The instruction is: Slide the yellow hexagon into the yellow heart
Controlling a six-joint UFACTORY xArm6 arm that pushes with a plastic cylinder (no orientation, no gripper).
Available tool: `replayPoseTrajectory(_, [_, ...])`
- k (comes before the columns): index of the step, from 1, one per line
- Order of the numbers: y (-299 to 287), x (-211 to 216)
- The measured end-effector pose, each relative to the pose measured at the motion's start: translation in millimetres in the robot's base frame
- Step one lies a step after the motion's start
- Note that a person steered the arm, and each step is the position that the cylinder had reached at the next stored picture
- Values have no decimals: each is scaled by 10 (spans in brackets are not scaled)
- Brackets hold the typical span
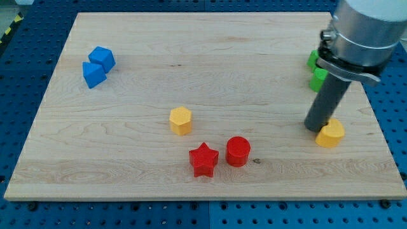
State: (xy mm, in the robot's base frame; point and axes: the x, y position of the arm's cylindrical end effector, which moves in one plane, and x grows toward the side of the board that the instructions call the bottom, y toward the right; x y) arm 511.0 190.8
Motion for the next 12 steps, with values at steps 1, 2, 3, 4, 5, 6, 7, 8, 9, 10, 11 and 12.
replayPoseTrajectory(1, [152, 141])
replayPoseTrajectory(2, [230, 270])
replayPoseTrajectory(3, [394, 353])
replayPoseTrajectory(4, [433, 346])
replayPoseTrajectory(5, [-161, 160])
replayPoseTrajectory(6, [-964, -47])
replayPoseTrajectory(7, [-1553, -419])
replayPoseTrajectory(8, [-1773, -548])
replayPoseTrajectory(9, [-1811, -548])
replayPoseTrajectory(10, [-2423, -543])
replayPoseTrajectory(11, [-2957, -541])
replayPoseTrajectory(12, [-3030, -367])
